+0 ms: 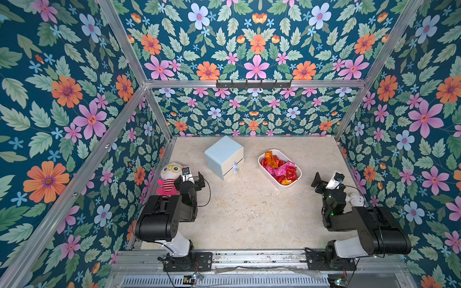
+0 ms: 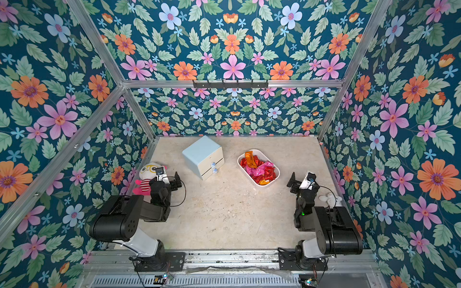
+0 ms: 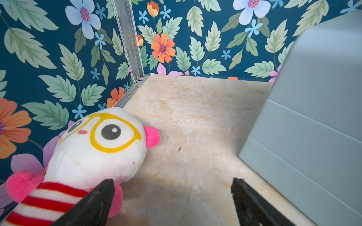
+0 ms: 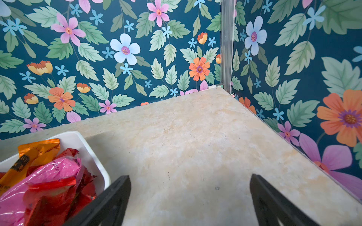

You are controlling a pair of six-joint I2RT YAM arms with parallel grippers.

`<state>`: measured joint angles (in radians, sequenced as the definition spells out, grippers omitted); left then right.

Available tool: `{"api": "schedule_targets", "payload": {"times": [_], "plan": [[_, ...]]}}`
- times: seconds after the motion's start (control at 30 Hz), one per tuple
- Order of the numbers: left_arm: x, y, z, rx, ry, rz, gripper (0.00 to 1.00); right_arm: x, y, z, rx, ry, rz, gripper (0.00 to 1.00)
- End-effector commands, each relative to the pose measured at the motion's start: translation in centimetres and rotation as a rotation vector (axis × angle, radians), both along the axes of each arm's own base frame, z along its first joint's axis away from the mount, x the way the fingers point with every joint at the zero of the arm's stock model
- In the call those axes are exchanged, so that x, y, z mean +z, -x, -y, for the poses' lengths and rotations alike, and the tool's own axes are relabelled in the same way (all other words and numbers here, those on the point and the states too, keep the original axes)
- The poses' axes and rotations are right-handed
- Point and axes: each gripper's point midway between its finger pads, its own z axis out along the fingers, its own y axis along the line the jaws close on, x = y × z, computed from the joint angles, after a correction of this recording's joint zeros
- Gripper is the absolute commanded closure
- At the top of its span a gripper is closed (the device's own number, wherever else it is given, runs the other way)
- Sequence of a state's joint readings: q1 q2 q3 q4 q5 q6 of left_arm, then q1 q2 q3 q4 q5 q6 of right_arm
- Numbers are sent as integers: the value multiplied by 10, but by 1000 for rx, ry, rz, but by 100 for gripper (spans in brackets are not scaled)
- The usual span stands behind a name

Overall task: Put the tea bags into the storage box
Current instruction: Reset both arms

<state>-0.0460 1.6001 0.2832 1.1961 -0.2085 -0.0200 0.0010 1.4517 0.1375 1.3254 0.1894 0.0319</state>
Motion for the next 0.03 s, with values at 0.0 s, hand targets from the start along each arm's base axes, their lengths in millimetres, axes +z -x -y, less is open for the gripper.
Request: {"api": "schedule_targets", "payload": {"times": [0.0], "plan": [[6,-2,0,-3,3,24,1,2,-1,-5,36,-14,11,1]]}}
